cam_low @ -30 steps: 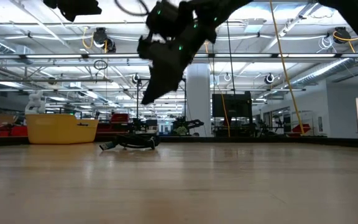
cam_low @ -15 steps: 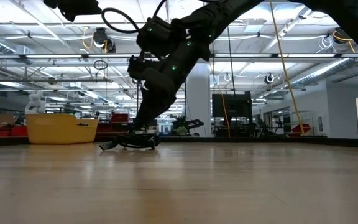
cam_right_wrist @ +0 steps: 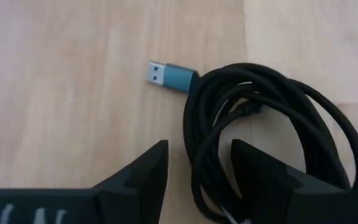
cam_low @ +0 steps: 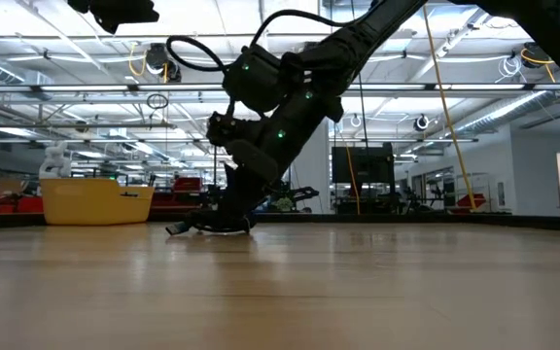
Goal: Pick and place USB-C Cables
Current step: Put the black charger cable into the yellow bin
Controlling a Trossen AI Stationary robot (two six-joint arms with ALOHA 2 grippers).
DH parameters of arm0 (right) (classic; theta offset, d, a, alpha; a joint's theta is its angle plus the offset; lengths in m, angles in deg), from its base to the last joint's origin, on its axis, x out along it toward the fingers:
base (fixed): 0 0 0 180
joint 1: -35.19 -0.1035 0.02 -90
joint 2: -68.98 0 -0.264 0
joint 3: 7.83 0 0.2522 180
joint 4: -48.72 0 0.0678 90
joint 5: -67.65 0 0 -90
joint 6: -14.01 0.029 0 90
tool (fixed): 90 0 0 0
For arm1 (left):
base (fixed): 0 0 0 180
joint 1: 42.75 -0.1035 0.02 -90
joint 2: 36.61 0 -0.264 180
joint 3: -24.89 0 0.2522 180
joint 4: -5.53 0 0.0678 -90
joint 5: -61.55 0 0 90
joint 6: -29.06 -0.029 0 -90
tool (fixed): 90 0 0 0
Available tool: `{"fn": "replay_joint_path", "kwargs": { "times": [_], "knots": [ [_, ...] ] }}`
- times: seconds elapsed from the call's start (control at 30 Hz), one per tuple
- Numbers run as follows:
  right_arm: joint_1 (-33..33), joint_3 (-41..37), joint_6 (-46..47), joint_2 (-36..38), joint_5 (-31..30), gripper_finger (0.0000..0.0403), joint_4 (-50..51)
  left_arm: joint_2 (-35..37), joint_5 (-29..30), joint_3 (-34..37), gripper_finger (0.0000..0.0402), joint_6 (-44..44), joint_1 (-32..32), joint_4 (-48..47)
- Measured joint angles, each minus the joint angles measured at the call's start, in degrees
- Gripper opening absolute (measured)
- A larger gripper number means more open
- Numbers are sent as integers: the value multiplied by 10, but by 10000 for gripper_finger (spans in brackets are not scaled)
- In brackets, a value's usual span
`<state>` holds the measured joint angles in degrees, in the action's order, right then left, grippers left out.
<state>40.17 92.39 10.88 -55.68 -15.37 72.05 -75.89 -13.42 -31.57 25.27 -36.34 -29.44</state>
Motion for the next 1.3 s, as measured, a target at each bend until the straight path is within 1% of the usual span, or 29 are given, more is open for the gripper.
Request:
{"fn": "replay_joint_path", "kwargs": {
  "times": [0.17, 0.3, 0.43, 0.6, 0.67, 0.8, 0.93, 1.0, 1.3],
  "knots": [
    [-1, -10, -7, 0, -44, 165, -8, 0, 0, 0, 140, -1, 0, 0],
    [-1, -21, -19, 1, -53, 142, -15, 0, 0, 0, 140, -1, 0, 0],
    [-1, -24, -22, 1, -54, 100, -14, 0, 0, 0, 140, -1, 0, 0],
    [-2, -24, -29, 7, -55, 38, -1, 0, 0, 0, 140, -4, 0, 0],
    [-2, -25, -34, 18, -55, 21, 19, 0, 0, 0, 140, -4, 0, 0],
    [-2, -26, -36, 37, -56, 20, 54, 0, 0, 0, 140, -4, 0, 0],
    [-2, -26, -36, 67, -55, 42, 79, 0, 0, 0, 140, -4, 0, 0],
    [-2, -26, -36, 85, -54, 45, 101, 0, 0, 0, 141, -4, 0, 0],
    [-13, -26, -37, 205, -54, 24, 168, 0, 0, 0, 141, -10, 0, 1]
  ]
}}
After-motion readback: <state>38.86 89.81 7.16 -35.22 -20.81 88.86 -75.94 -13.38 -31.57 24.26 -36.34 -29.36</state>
